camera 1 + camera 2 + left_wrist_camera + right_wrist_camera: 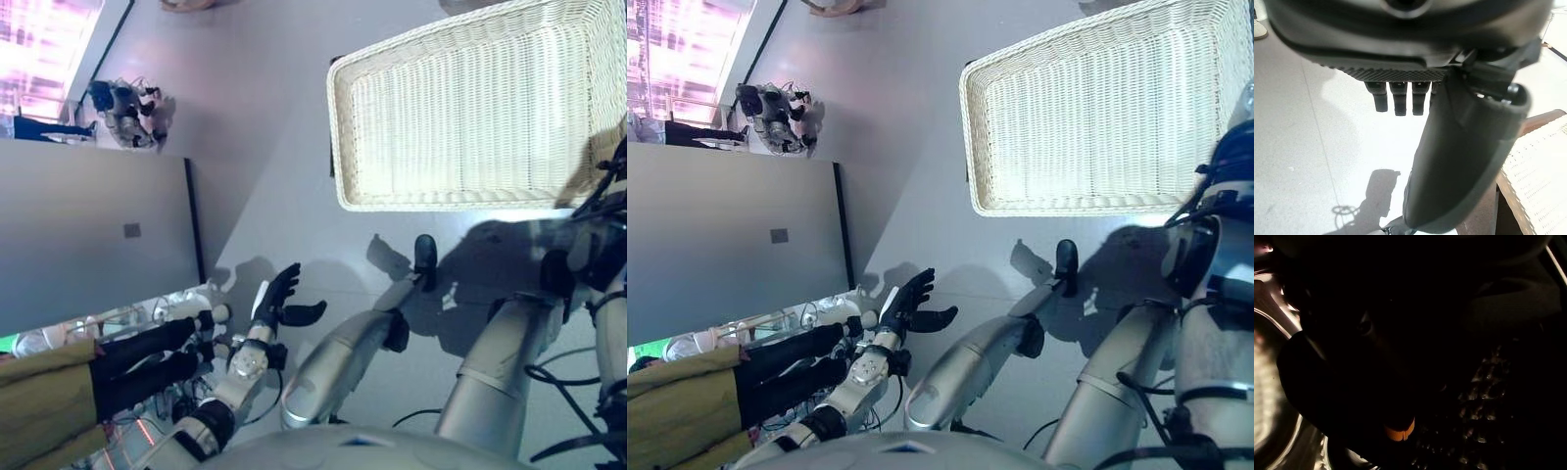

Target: Pick up the clothes and place them into the washing machine

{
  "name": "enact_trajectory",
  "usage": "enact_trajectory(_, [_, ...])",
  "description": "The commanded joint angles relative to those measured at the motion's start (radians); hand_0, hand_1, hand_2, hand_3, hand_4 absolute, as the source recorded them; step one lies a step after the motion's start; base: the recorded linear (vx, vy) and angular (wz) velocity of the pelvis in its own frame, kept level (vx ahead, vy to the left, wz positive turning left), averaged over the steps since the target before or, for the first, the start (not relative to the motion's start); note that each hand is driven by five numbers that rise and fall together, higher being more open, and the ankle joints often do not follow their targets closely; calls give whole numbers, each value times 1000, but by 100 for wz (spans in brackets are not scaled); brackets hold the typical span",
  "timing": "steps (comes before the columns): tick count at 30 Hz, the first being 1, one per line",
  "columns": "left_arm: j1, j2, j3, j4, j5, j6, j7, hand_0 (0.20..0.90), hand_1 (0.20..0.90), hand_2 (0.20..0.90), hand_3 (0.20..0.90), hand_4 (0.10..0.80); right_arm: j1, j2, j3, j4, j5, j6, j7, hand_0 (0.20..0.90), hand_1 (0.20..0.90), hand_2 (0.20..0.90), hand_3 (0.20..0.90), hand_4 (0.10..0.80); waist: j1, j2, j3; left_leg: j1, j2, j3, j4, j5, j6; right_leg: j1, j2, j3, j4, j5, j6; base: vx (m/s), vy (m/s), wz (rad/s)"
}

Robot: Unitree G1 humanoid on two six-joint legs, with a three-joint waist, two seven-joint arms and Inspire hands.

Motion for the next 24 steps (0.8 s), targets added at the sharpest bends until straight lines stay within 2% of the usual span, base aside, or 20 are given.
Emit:
enact_trajectory(1, [70,93,25,-7,-1,-21,20,900,900,900,900,800,-63,-123,183,-236,-145,-51,72,300,300,300,300,400,-1,68,-130,-50,-6,3,156,-146,-67,99,42,-28,-144,63,-81,0,0,0])
enact_trajectory(9, [91,103,30,-48,18,-11,20,900,900,900,900,800,-52,-118,161,-169,-137,-36,51,300,300,300,300,400,10,68,-134,-39,-10,3,149,-148,-59,112,43,-25,-154,63,-77,0,0,0])
enact_trajectory(10, [94,101,29,-50,19,-10,17,900,900,900,900,800,-46,-115,151,-162,-140,-36,44,364,364,364,364,442,11,68,-134,-39,-10,1,150,-148,-58,112,44,-24,-154,62,-77,0,0,0])
enact_trajectory(11, [97,100,28,-49,20,-9,18,900,900,900,900,800,-43,-116,143,-150,-149,-34,32,900,900,900,900,800,12,68,-133,-38,-9,1,149,-149,-57,114,44,-26,-155,62,-77,0,0,0])
enact_trajectory(14, [104,104,29,-85,22,-6,20,900,900,900,900,800,-54,-136,157,-85,-201,-9,-27,900,900,900,900,800,13,68,-131,-34,-8,-1,146,-149,-56,122,45,-31,-163,66,-77,0,0,0])
enact_trajectory(17, [122,117,38,-136,45,-3,26,900,900,900,900,800,-54,-210,206,34,-509,110,-250,900,900,900,900,800,4,68,-119,-32,-2,0,144,-148,-52,130,48,-37,-175,74,-76,-24,2,2])
enact_trajectory(19, [137,131,49,-180,74,-2,40,900,900,900,900,800,-49,-256,298,42,-792,226,-403,900,900,900,900,800,-1,68,-107,-31,4,0,143,-146,-51,135,51,-43,-180,81,-77,-46,-8,4])
enact_trajectory(20, [143,138,54,-209,94,1,49,900,900,900,900,800,-44,-251,323,9,-855,239,-426,900,900,900,900,800,-4,68,-100,-32,5,2,142,-145,-51,136,53,-45,-183,81,-78,-41,-12,5])
enact_trajectory(24, [166,143,59,-281,112,11,64,900,900,900,900,800,-1,-213,287,-73,-891,251,-460,900,900,900,900,800,-13,68,-87,-36,10,-4,144,-144,-47,141,60,-49,-192,86,-78,-25,5,4])
